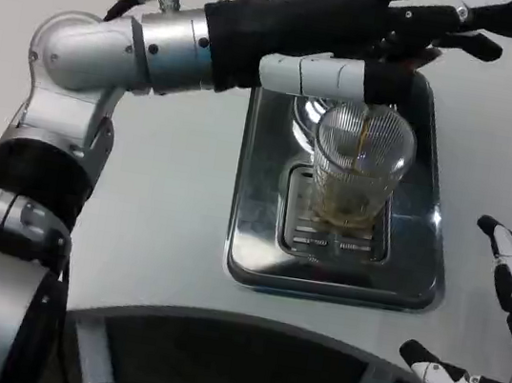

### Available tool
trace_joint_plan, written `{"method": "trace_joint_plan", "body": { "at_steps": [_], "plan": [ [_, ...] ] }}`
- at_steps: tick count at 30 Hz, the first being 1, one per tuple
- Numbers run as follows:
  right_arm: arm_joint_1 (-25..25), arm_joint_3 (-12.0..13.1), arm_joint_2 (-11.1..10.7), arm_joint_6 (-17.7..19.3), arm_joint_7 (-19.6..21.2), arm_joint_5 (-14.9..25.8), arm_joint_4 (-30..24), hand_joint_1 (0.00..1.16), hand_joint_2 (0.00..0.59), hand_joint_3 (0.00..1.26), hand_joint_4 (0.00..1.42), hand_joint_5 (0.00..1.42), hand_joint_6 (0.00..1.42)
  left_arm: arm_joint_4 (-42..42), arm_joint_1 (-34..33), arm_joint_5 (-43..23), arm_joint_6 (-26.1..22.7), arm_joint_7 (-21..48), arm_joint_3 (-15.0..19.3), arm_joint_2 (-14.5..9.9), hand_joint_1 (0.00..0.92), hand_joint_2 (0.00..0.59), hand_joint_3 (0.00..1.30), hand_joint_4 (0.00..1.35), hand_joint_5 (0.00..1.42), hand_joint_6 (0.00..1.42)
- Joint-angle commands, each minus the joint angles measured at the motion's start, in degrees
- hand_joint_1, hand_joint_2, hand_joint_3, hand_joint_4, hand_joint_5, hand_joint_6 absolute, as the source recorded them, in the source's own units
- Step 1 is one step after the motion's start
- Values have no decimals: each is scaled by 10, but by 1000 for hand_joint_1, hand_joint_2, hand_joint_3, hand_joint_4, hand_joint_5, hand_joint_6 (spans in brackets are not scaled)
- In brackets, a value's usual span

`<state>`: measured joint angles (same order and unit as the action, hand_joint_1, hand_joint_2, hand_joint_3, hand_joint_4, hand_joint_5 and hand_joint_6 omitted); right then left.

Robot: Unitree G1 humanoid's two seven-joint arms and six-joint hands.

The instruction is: Grasp the cup under the faucet to collect the drink, then remove the cup.

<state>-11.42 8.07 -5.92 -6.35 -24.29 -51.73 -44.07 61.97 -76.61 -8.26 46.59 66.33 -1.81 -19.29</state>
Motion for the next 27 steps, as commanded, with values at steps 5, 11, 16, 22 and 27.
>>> {"method": "trace_joint_plan", "body": {
  "at_steps": [5, 11, 16, 22, 27],
  "plan": [
    [33, 4, -29, -21, 38, 63, 43, 614, 250, 0, 0, 0, 0, 6, 26, 26, 15, 20, -24, -5, 0, 82, 46, 0, 74, 0],
    [54, -9, -36, -33, 64, 82, 67, 608, 248, 0, 0, 0, 0, 4, 28, 30, 26, 14, -30, -10, 0, 85, 46, 0, 74, 0],
    [80, -16, -40, -47, 81, 96, 90, 604, 246, 0, 0, 0, 0, 3, 30, 32, 32, 9, -35, -14, 0, 85, 46, 0, 74, 0],
    [121, -32, -42, -64, 103, 110, 125, 597, 242, 0, 0, 0, 0, 4, 32, 37, 43, 1, -41, -19, 0, 85, 52, 0, 74, 0],
    [152, -49, -43, -76, 117, 121, 153, 595, 243, 0, 0, 0, 0, 5, 33, 37, 47, -3, -45, -24, 0, 85, 55, 0, 74, 0]
  ]
}}
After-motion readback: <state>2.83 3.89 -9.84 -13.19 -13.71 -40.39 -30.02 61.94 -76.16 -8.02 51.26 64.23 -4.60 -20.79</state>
